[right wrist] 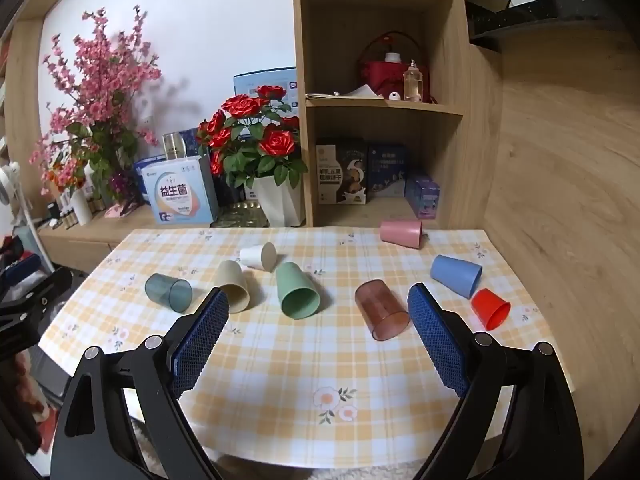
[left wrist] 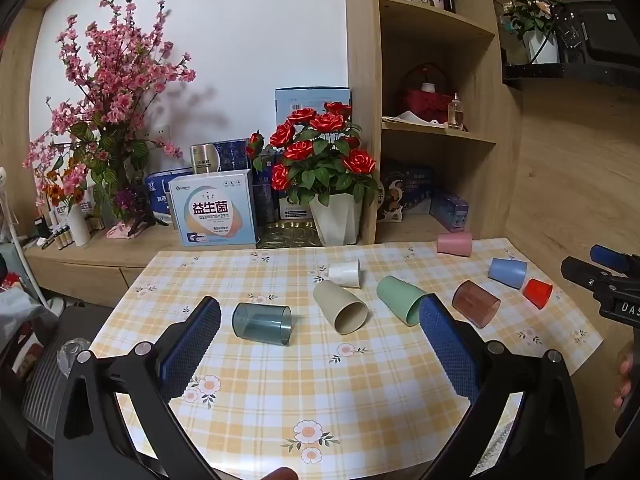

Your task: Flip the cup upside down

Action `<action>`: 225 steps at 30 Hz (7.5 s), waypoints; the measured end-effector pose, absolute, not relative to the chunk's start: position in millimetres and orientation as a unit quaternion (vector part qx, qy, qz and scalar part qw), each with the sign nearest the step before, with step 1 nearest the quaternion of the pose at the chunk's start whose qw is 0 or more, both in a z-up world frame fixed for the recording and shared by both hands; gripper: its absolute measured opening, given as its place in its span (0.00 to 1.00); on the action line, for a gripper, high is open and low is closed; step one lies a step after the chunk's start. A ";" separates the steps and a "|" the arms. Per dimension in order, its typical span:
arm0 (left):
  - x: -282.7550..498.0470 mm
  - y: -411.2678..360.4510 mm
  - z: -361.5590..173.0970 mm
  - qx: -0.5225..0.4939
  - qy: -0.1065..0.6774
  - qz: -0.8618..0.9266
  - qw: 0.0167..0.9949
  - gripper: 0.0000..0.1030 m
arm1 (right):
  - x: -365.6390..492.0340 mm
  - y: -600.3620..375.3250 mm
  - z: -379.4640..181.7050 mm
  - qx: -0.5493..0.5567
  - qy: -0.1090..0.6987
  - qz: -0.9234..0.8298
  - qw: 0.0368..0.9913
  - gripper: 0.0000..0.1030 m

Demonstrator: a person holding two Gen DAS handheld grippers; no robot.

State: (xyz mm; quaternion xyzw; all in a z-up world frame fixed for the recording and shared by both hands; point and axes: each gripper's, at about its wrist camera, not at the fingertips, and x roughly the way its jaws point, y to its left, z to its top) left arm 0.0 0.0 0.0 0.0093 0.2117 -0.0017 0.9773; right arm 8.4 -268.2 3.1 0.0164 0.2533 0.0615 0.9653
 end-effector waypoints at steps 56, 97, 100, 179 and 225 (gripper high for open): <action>-2.0 3.0 8.2 0.008 0.199 -0.006 0.980 0.94 | 6.0 -267.5 5.7 0.016 0.253 0.065 0.965 0.85; 36.6 36.3 -38.7 -0.056 0.287 0.010 0.956 0.94 | 44.8 -298.6 -31.9 0.071 0.285 0.051 0.955 0.85; 47.0 51.8 -59.5 -0.081 0.306 0.037 0.948 0.94 | 59.5 -303.7 -45.6 0.072 0.299 0.049 0.950 0.85; 191.5 -153.5 -226.2 -0.275 0.644 -0.158 0.696 0.67 | 124.9 -410.6 -155.8 0.139 0.416 -0.034 0.898 0.85; 125.9 -34.8 -135.8 -0.080 0.439 -0.005 0.895 0.94 | 106.3 -318.6 -127.9 0.062 0.437 0.043 0.896 0.85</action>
